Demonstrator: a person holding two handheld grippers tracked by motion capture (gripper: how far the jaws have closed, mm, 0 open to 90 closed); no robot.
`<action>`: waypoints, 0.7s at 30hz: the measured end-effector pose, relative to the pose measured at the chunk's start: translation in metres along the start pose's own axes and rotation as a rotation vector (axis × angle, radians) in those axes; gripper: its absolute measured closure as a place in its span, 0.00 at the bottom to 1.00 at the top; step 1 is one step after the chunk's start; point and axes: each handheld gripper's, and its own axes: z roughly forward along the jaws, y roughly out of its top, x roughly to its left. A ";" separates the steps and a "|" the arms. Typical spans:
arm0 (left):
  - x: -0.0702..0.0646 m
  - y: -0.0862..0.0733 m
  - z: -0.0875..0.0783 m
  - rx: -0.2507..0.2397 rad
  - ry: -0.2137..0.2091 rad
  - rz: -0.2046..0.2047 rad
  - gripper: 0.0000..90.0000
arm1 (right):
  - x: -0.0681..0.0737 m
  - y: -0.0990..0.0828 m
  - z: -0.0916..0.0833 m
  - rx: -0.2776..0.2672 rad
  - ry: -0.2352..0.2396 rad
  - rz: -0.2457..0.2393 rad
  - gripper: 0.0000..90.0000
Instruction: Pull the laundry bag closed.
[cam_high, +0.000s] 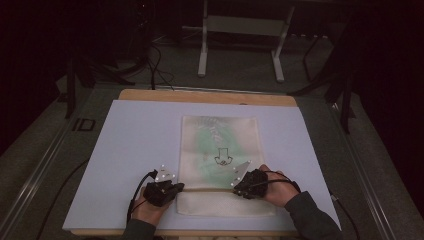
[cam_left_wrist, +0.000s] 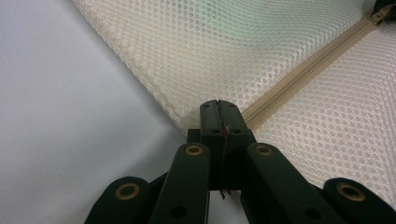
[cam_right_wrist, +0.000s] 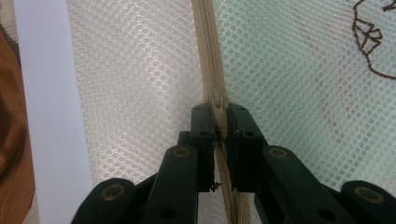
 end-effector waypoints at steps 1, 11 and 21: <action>0.000 0.000 0.000 0.000 0.000 0.000 0.99 | 0.000 -0.001 0.000 -0.006 0.002 -0.003 0.92; 0.000 0.000 0.000 0.001 -0.001 -0.001 0.99 | -0.002 -0.007 -0.004 -0.005 0.005 0.008 0.91; 0.000 0.000 0.000 0.000 -0.001 -0.001 0.99 | -0.002 -0.010 -0.004 0.016 0.012 0.004 0.92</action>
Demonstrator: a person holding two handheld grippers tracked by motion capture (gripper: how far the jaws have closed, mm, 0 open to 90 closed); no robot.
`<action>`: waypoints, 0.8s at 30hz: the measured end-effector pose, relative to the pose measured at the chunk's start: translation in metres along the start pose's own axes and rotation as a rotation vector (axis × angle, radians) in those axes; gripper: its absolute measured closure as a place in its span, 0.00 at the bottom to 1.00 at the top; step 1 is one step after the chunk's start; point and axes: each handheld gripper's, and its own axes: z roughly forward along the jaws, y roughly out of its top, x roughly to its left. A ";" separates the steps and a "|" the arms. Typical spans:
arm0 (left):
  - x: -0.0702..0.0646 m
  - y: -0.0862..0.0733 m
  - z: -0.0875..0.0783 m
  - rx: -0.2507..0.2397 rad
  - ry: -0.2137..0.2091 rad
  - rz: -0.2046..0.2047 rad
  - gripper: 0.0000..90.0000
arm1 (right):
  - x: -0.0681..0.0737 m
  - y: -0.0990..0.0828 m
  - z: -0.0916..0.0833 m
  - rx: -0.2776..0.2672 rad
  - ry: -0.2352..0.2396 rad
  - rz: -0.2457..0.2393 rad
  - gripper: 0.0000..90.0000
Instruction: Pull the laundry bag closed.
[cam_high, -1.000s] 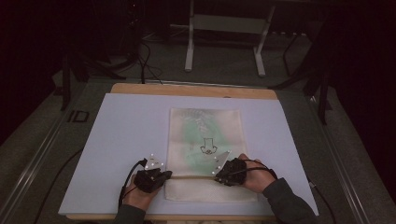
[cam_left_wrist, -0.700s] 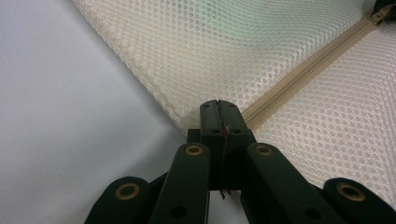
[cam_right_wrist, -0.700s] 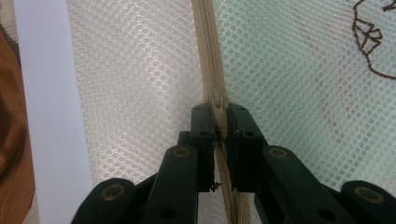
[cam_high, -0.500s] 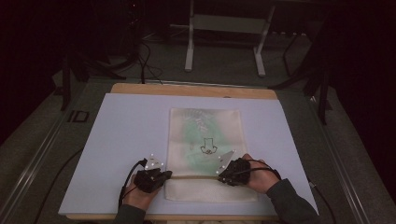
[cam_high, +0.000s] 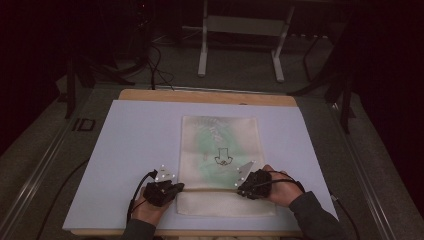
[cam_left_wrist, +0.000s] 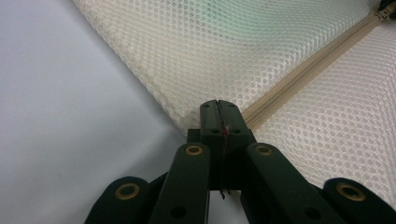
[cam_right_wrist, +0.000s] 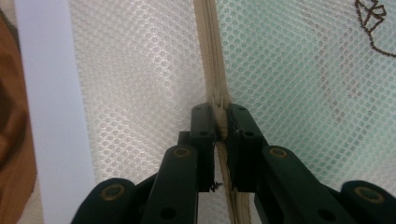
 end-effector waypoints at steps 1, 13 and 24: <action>0.000 0.000 0.000 0.000 -0.001 0.000 0.99 | 0.000 -0.001 0.000 0.000 0.000 0.002 0.91; 0.000 0.000 0.000 0.000 -0.001 -0.001 0.99 | -0.001 -0.007 -0.002 0.004 -0.002 0.010 0.91; 0.000 0.000 0.000 0.000 0.001 0.001 0.99 | -0.003 -0.015 -0.005 0.007 -0.006 0.022 0.91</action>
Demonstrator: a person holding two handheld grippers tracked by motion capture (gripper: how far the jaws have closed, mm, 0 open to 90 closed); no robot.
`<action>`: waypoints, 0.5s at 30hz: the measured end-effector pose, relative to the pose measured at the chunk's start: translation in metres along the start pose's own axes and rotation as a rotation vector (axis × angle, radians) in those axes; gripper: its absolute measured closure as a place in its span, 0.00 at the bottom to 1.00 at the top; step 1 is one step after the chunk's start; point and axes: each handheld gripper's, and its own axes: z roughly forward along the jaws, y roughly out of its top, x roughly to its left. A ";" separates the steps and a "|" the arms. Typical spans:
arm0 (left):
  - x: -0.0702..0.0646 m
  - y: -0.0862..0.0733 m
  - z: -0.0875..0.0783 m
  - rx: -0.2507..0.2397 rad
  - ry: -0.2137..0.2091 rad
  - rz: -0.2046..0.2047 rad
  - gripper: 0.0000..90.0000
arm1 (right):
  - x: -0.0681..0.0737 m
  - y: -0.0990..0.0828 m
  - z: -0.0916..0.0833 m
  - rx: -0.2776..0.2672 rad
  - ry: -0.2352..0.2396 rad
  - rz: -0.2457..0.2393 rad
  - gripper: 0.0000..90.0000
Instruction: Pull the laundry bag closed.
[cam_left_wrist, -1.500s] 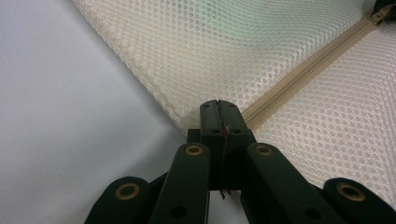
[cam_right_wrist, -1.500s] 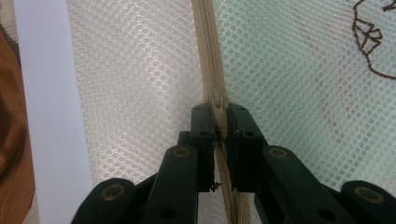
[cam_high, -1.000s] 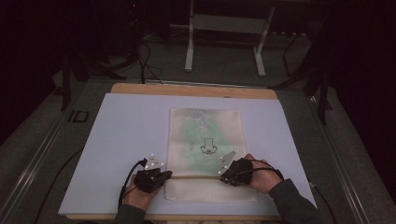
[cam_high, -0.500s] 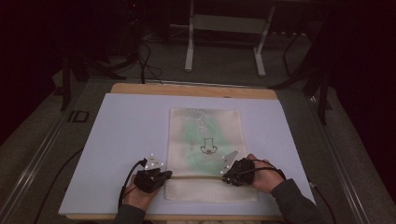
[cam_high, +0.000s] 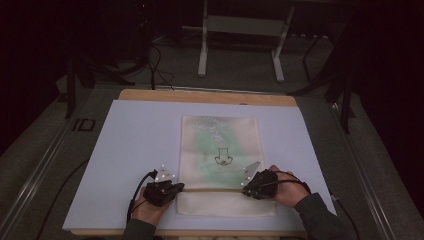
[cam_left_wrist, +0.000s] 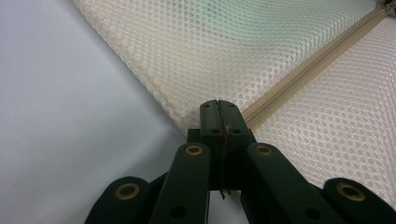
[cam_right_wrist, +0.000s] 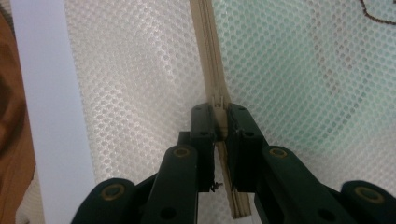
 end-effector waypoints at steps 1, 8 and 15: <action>0.000 0.000 0.000 0.000 0.000 0.001 0.99 | 0.000 -0.001 0.000 0.000 -0.002 0.001 0.91; 0.000 0.000 0.000 0.000 0.000 0.000 0.99 | -0.001 -0.002 -0.001 -0.004 0.004 0.002 0.91; 0.000 0.000 0.000 0.001 0.001 0.002 0.99 | -0.002 -0.007 -0.002 -0.005 0.006 0.014 0.91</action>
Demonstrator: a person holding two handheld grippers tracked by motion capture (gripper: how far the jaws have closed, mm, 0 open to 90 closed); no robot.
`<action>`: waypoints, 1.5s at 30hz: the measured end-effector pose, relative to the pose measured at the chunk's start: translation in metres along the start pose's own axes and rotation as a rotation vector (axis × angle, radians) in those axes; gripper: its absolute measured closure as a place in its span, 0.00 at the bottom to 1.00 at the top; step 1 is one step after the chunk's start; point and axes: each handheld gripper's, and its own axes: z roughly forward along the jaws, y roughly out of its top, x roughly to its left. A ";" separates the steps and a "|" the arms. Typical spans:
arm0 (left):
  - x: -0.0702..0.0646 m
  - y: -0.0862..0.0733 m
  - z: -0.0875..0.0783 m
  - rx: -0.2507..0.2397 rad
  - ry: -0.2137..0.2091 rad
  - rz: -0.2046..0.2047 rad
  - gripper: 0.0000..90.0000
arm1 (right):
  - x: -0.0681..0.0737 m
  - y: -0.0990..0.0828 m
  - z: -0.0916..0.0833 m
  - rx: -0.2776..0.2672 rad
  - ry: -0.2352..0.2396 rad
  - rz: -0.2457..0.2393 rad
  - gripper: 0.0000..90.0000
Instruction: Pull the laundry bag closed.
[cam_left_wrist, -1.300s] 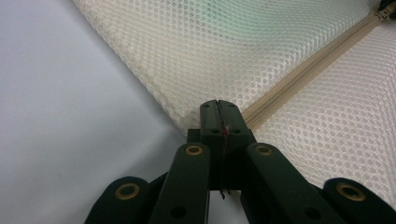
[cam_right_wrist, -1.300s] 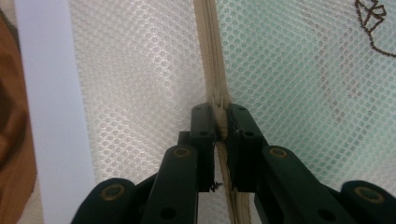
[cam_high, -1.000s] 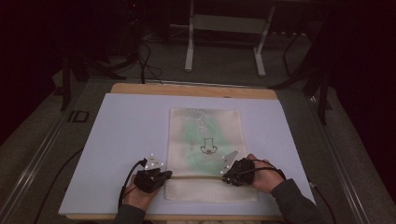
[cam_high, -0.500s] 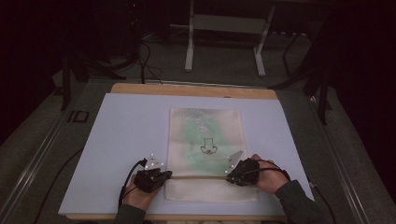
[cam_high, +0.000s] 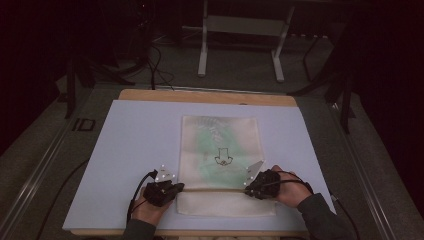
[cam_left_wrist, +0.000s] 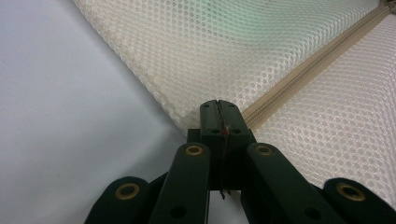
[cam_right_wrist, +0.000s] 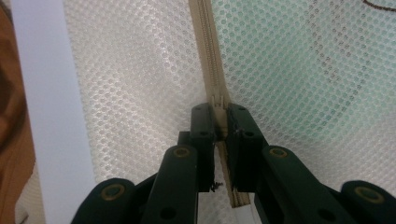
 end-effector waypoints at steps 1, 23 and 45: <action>0.000 0.000 0.000 0.000 0.000 -0.002 0.99 | 0.000 0.000 0.000 0.010 -0.006 -0.004 0.92; 0.000 0.000 0.000 -0.002 0.001 -0.003 0.99 | -0.005 -0.022 -0.007 0.021 -0.015 0.037 0.92; 0.000 0.000 0.000 -0.002 0.001 -0.003 0.99 | -0.009 -0.037 -0.015 0.011 -0.025 0.068 0.91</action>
